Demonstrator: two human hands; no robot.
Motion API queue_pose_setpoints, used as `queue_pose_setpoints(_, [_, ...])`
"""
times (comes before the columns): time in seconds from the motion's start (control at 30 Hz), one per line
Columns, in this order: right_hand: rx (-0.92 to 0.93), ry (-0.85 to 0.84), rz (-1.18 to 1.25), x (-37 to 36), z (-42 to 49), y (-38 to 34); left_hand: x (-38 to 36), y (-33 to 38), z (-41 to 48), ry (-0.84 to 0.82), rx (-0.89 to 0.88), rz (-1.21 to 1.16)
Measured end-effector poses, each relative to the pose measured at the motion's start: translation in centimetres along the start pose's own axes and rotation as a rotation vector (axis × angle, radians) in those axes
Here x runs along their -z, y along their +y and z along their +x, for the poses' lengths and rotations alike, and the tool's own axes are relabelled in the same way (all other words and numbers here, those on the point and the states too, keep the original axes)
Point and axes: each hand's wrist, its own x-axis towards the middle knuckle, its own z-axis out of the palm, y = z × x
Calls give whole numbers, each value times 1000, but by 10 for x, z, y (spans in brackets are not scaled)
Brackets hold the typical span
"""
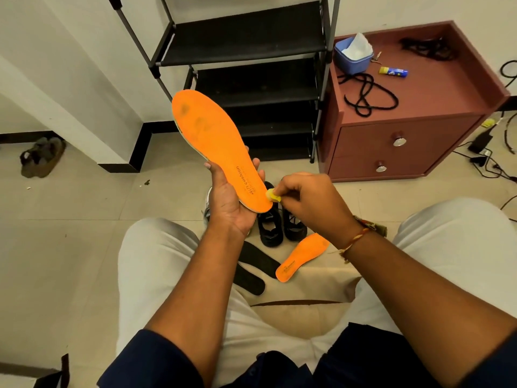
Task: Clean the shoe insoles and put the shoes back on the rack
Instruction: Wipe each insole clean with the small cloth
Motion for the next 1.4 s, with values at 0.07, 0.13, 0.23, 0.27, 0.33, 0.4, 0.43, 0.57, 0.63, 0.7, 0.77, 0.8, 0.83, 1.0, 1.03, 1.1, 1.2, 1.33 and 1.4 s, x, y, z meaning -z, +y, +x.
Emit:
queue_pose_setpoints(0.07, [10,1,15,1,-2,-3,-2,-1,-2,-11,27,-9])
queue_pose_setpoints(0.13, [62,-40,74,-3,-6,-16,-6,-3,-6,-56,81,15])
queue_pose_setpoints(0.23, [113,6,42,-6,-4,-19,-12,-14,-18,-125,194,96])
queue_pose_setpoints(0.27, [114,63,-7,-4,1,-11,-14,-19,-23,-154,213,125])
queue_pose_setpoints(0.33, [80,207,-92,6,12,6,-17,-28,-32,-216,240,200])
queue_pose_setpoints(0.4, [35,341,-121,16,16,14,-18,-33,-34,-265,260,253])
queue_pose_setpoints(0.43, [32,364,-105,18,15,12,-17,-33,-34,-276,260,265])
queue_pose_setpoints(0.57, [136,199,-19,9,0,-7,-16,-26,-30,-300,250,255])
queue_pose_setpoints(0.63, [140,226,-36,13,4,-1,-17,-23,-32,-337,231,296])
queue_pose_setpoints(0.7, [76,367,-66,26,14,13,-17,-25,-36,-390,211,358])
queue_pose_setpoints(0.77, [-9,511,-65,39,21,26,-16,-26,-39,-422,227,406])
queue_pose_setpoints(0.8, [-35,553,-53,43,22,29,-16,-26,-41,-431,236,424])
queue_pose_setpoints(0.83, [-38,558,-40,43,21,27,-16,-25,-41,-436,239,440])
queue_pose_setpoints(1.0, [126,359,-47,31,9,-2,-17,-32,-40,-480,179,674])
queue_pose_setpoints(1.03, [117,375,-68,35,11,2,-17,-33,-41,-498,174,729])
queue_pose_setpoints(1.1, [20,473,-84,49,17,18,-17,-33,-45,-527,172,819])
queue_pose_setpoints(1.2, [-206,648,-73,73,21,45,-15,-30,-48,-525,165,855])
queue_pose_setpoints(1.33, [-245,651,-57,74,18,46,-16,-28,-46,-493,141,824])
queue_pose_setpoints(1.4, [-168,586,-47,64,16,37,-18,-27,-46,-467,131,782])
